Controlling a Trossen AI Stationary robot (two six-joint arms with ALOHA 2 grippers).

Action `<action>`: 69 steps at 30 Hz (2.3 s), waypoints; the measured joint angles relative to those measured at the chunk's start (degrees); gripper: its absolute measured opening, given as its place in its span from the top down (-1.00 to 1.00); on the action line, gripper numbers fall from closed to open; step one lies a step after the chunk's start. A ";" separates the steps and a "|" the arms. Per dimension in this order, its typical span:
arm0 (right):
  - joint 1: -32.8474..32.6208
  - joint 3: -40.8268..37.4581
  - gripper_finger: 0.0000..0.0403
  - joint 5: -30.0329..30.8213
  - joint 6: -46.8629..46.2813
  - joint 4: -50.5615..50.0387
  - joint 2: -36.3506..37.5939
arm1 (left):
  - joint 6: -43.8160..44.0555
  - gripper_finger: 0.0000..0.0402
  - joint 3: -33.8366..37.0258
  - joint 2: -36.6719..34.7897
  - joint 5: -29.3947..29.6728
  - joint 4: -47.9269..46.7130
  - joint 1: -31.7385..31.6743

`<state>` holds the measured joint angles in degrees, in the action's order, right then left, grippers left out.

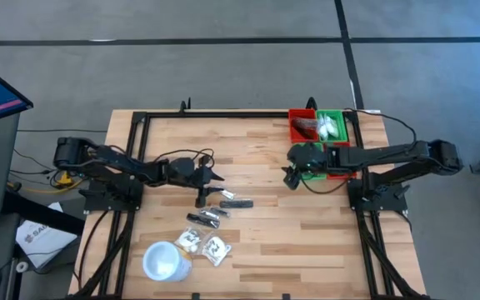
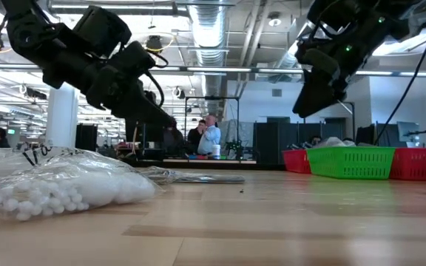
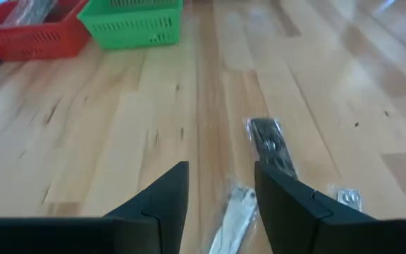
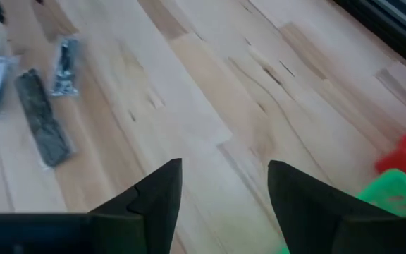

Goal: Pick & Place Travel size toiletries
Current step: Put the silver nail cutter into the bottom green bin

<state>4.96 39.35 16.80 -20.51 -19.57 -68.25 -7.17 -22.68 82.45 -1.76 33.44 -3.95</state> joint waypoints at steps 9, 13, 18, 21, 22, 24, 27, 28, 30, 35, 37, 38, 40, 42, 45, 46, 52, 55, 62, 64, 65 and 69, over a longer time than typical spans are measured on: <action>-1.26 0.00 0.02 0.00 0.57 2.57 0.00 | 0.10 0.23 0.02 6.52 0.26 -0.47 0.00; -1.26 0.00 0.03 0.02 1.01 2.53 0.00 | 0.16 0.23 0.02 7.89 0.23 -0.33 -0.23; -1.26 0.00 0.06 0.02 1.03 2.53 0.00 | 0.14 0.23 0.02 8.57 -1.89 -0.49 -2.00; -1.26 0.00 0.07 0.02 1.03 2.53 0.00 | 0.14 0.23 0.02 8.57 -4.49 -0.50 -3.30; -1.26 0.00 0.07 0.02 1.03 2.53 0.00 | 0.12 0.23 0.02 8.57 -5.18 -0.56 -3.61; -1.26 0.00 0.08 0.02 1.03 2.51 0.00 | -0.10 0.23 0.02 8.57 -5.53 -1.18 -3.93; -1.26 0.00 0.09 0.02 1.03 2.53 0.00 | -0.36 0.23 0.04 9.11 -5.70 -1.59 -3.91; -1.26 0.00 0.09 0.02 1.03 2.53 0.00 | -0.38 0.23 0.07 9.33 -5.70 -1.78 -3.91; -1.26 0.00 0.10 0.02 1.03 2.51 0.00 | -0.65 0.23 0.03 10.41 -5.82 -1.53 -3.85; -1.26 0.00 0.11 0.04 1.03 2.52 0.00 | -1.64 0.23 -0.09 14.10 -6.20 0.12 -3.87; -1.26 0.00 0.10 0.04 1.03 2.51 0.00 | -1.65 0.23 -0.19 15.34 -6.21 0.84 -3.87; -1.26 0.00 0.10 0.04 1.03 2.52 0.00 | -1.65 0.23 -0.18 15.78 -6.23 1.10 -3.87; -1.26 0.00 0.10 0.04 1.03 2.53 0.00 | -1.69 0.25 -0.17 16.22 -6.19 1.52 -3.87; -1.26 0.00 0.10 0.04 1.03 2.51 0.00 | -1.70 0.30 -0.13 16.26 -5.94 1.46 -3.87; -1.26 0.00 0.11 0.04 1.03 2.51 0.00 | -1.67 0.48 -0.09 16.11 -5.34 1.22 -3.87; -1.26 0.00 0.11 0.04 1.03 2.51 0.00 | -1.65 0.57 -0.09 16.11 -5.13 1.21 -3.87; -1.26 0.00 0.13 0.04 1.20 2.51 0.00 | -1.51 0.81 -0.07 16.15 -5.18 1.21 -3.89; -1.26 0.00 0.13 0.04 1.20 2.51 0.00 | -0.87 0.81 -0.02 16.18 -5.18 1.60 -3.88; -1.26 0.00 0.14 0.05 1.16 2.59 -0.04 | 0.75 0.79 0.35 11.92 -4.63 0.35 -3.85; -1.26 0.00 0.14 0.07 1.16 3.10 -0.04 | 0.75 0.79 0.26 9.34 -3.79 1.43 -3.85; -1.26 0.00 0.14 0.07 1.16 3.77 -0.04 | 0.81 0.79 0.15 8.24 -3.45 1.91 -3.85; -1.26 0.00 0.13 -0.02 2.20 7.40 -0.04 | 3.23 0.77 0.17 4.46 -0.71 2.22 -3.85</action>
<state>3.70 39.35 16.77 -18.31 -12.17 -68.29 -3.94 -22.50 86.92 -2.47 35.66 -7.79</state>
